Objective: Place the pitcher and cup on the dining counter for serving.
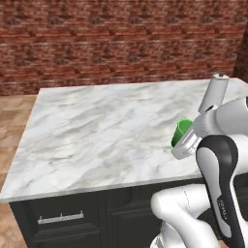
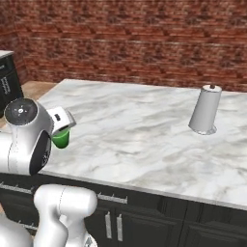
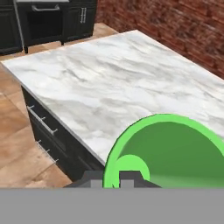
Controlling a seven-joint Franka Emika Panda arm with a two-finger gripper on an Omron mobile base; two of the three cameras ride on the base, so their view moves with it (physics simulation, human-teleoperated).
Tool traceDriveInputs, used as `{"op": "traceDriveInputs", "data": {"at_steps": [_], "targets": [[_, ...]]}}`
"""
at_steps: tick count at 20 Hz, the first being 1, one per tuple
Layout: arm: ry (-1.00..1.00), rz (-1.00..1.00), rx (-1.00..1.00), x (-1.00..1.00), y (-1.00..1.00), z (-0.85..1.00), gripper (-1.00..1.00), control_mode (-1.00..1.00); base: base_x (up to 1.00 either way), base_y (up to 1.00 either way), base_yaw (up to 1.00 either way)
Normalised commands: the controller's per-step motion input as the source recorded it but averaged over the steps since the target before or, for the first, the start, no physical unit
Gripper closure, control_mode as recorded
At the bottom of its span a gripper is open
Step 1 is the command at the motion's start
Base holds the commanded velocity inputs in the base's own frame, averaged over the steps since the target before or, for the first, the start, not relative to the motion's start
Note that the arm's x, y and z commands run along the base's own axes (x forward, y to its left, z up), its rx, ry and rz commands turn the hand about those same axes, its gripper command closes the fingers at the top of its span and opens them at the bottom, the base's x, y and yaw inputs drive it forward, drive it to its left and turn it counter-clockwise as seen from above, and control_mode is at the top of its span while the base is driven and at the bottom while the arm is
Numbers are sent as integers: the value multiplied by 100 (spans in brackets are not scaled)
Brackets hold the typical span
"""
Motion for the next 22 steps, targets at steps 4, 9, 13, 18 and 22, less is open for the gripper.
{"op": "traceDriveInputs", "data": {"at_steps": [4, 9, 13, 18, 22], "targets": [[3, -9, 0, 0, 4, 0, 100, -100, 10, 51, -26], [13, -7, 0, 21, -5, -6, 100, -100, 0, 0, 0], [22, -9, 0, 74, -21, -18, 100, -100, 0, 0, 0], [16, -7, -1, 90, -7, -32, 100, -100, 0, 0, 0], [1, -5, -1, 97, 0, -46, 100, -100, 0, 0, 0]]}}
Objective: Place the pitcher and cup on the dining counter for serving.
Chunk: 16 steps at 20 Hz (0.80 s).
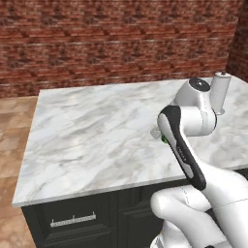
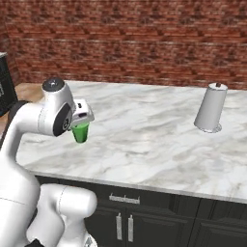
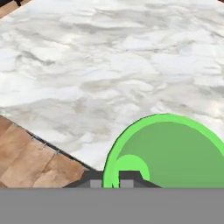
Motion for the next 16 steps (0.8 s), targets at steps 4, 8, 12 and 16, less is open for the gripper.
{"op": "traceDriveInputs", "data": {"at_steps": [4, 8, 12, 16], "targets": [[0, -5, 0, 99, 0, -52, 100, -100, 0, 0, 0], [1, -2, 0, 97, 0, -54, 100, -100, 0, 0, 0], [3, 0, 0, 88, 0, -55, 100, -100, 0, 0, 0], [5, 0, 0, 76, 1, -58, 100, -100, 0, 0, 0]]}}
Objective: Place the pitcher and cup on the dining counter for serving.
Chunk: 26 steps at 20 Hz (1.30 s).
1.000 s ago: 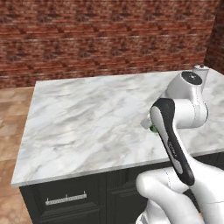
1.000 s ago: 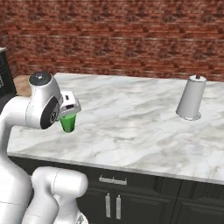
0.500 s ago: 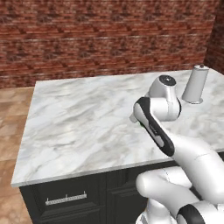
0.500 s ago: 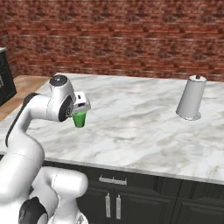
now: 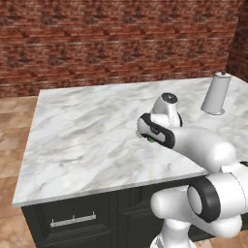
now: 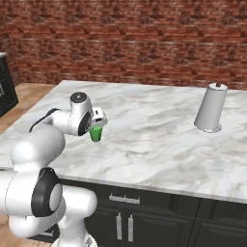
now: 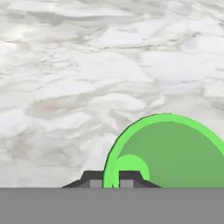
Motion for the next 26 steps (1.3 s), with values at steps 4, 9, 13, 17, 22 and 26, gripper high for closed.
{"op": "traceDriveInputs", "data": {"at_steps": [4, 9, 13, 17, 22, 26], "targets": [[7, 0, 0, 64, 6, -61, 100, -100, 0, 0, 0], [4, 0, 0, 51, 7, -53, 100, -100, 0, 0, 0], [0, 0, 0, 36, 8, -53, -100, -100, 0, 0, 0], [-2, 0, -1, 21, 1, -31, -100, -100, 0, 0, 0], [-1, 0, 0, 0, 0, -1, -100, -100, 0, 0, 0], [0, -4, 0, -9, 1, 53, -100, -100, 0, 0, 0]]}}
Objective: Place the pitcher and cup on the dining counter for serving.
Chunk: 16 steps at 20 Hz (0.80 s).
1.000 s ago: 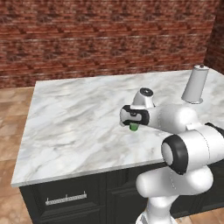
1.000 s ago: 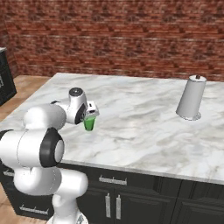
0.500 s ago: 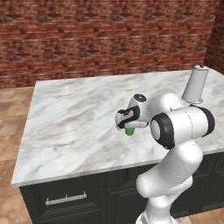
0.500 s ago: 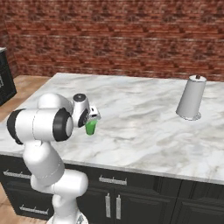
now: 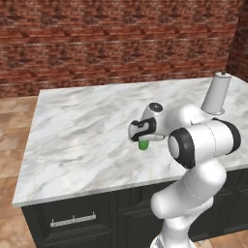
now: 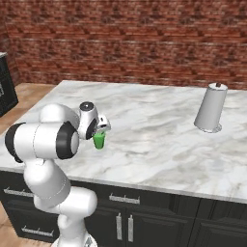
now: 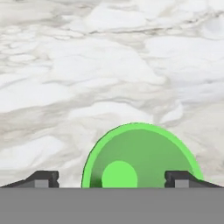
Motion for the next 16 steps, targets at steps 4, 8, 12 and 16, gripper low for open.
{"op": "traceDriveInputs", "data": {"at_steps": [4, 8, 12, 16], "targets": [[-2, -2, 0, -26, 8, 100, -100, -100, 0, 0, 0], [0, 0, 0, -38, 14, 100, -100, -100, 0, 0, 0], [0, 0, 0, -67, 7, 92, -100, -100, 0, 0, 0], [0, 0, 0, -98, -5, 51, -100, -100, 0, 0, 0]]}}
